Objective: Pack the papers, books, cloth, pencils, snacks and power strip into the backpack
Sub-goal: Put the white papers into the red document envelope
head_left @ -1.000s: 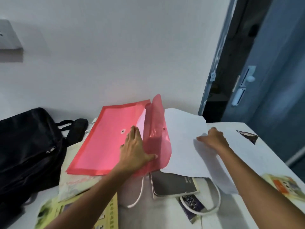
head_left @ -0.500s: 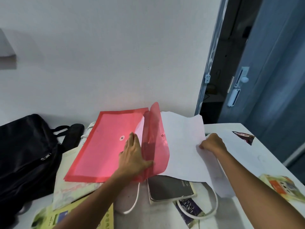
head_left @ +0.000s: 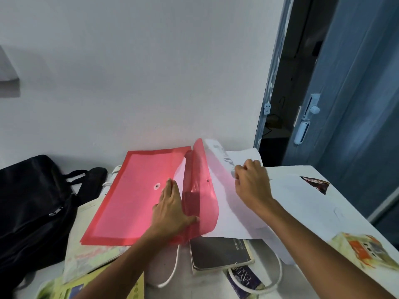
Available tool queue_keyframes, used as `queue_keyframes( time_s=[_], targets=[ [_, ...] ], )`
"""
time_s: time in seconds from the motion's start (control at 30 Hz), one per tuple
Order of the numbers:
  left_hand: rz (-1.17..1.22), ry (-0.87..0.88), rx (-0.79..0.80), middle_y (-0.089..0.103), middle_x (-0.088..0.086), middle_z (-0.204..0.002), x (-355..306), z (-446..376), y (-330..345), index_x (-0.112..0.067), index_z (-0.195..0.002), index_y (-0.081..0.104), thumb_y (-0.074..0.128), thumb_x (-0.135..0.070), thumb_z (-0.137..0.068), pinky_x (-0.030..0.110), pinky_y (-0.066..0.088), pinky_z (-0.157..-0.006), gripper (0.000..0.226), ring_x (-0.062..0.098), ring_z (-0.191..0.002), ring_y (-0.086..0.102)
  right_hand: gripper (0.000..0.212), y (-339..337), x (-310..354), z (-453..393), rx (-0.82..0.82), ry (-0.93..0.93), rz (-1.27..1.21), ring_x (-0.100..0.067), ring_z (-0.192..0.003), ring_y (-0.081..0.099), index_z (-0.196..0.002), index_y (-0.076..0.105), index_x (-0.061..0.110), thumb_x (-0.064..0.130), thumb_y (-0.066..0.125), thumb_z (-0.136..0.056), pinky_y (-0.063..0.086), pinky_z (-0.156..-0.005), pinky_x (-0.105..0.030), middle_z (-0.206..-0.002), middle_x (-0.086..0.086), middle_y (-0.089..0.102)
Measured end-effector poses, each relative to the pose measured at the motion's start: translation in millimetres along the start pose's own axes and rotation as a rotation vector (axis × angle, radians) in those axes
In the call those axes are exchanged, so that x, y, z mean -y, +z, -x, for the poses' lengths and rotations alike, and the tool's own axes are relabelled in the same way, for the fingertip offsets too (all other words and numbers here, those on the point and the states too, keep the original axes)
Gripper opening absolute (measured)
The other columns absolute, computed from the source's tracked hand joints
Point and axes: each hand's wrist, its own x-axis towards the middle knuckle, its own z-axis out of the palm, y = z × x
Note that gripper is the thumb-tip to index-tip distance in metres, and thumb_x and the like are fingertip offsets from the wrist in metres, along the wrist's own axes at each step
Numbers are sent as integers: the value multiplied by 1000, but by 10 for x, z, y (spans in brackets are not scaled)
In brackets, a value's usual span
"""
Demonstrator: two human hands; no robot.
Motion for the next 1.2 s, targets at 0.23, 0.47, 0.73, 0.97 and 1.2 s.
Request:
queue_keyframes(
  time_s=[0.23,0.47,0.73,0.97,1.2],
  targets=[
    [8,-3,22,-11,5,-161,-10,22,5,-9,-151,-7,76,-58,-64,49,28,-114,129,24,-148,4,4,-663,429,-209,66,95,-759,-13,-58,47,-96,44,13,11,47,-96,34,-51,-24,-68,3,49],
    [32,4,64,1,3,-160,47,14,12,-6,-151,5,69,-42,-71,50,35,-109,109,30,-148,6,21,-1235,566,-388,-12,302,-1600,-15,-73,68,-95,62,18,-1,54,-91,55,-66,-25,-86,-1,72],
    [150,22,-27,16,8,-159,-1,69,-25,-9,-150,19,52,-80,-63,49,39,-105,118,27,-144,22,26,-435,216,-244,474,632,-1212,-18,-74,64,-110,63,14,6,62,-86,52,-62,-23,-95,-7,68],
    [64,74,-14,17,-3,-155,63,44,-15,-25,-150,13,58,-74,-48,53,44,-99,122,25,-140,27,19,-329,-121,-143,460,640,-901,-21,-62,60,-85,66,-2,7,76,-72,45,-57,-24,-75,-9,65],
    [19,23,47,-12,4,-160,16,73,-41,-12,-151,-10,74,-62,-64,54,26,-113,130,25,-148,1,16,-686,-225,-360,553,538,-749,-18,-64,60,-75,62,8,-4,73,-75,44,-54,-23,-74,-6,65]
  ],
)
